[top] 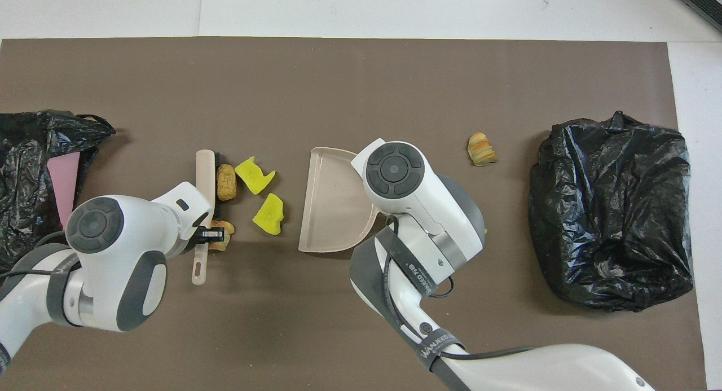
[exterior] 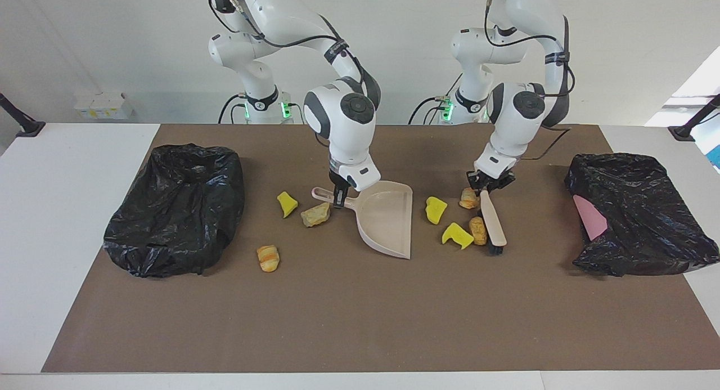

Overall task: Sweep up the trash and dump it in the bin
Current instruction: 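Sweep the debris into the dustpan with the left gripper's brush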

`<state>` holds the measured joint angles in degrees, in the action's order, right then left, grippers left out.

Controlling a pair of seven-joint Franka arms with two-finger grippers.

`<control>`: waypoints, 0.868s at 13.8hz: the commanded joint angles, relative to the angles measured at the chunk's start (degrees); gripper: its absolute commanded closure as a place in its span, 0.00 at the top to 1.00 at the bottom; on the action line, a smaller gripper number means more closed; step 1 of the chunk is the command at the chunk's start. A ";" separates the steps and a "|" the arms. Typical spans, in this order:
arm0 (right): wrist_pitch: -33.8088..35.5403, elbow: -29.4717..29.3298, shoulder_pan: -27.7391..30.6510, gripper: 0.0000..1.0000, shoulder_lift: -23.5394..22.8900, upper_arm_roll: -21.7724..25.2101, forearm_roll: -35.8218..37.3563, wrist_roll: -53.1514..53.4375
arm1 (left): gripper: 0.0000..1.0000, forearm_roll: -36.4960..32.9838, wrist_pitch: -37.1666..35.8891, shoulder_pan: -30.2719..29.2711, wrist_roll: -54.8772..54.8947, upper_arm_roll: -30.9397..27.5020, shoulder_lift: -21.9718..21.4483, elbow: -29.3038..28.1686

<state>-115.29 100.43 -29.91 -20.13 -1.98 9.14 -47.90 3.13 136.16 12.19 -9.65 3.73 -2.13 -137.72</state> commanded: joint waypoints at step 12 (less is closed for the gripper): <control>-0.90 3.37 -0.06 0.00 2.20 -0.39 2.55 -6.77 | 0.00 19.11 -0.27 18.39 0.25 -0.13 3.37 7.02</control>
<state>-115.44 101.63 -30.27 -19.43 -1.98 10.51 -52.24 20.91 136.45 29.96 -9.77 4.34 0.32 -133.02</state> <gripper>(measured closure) 0.687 0.744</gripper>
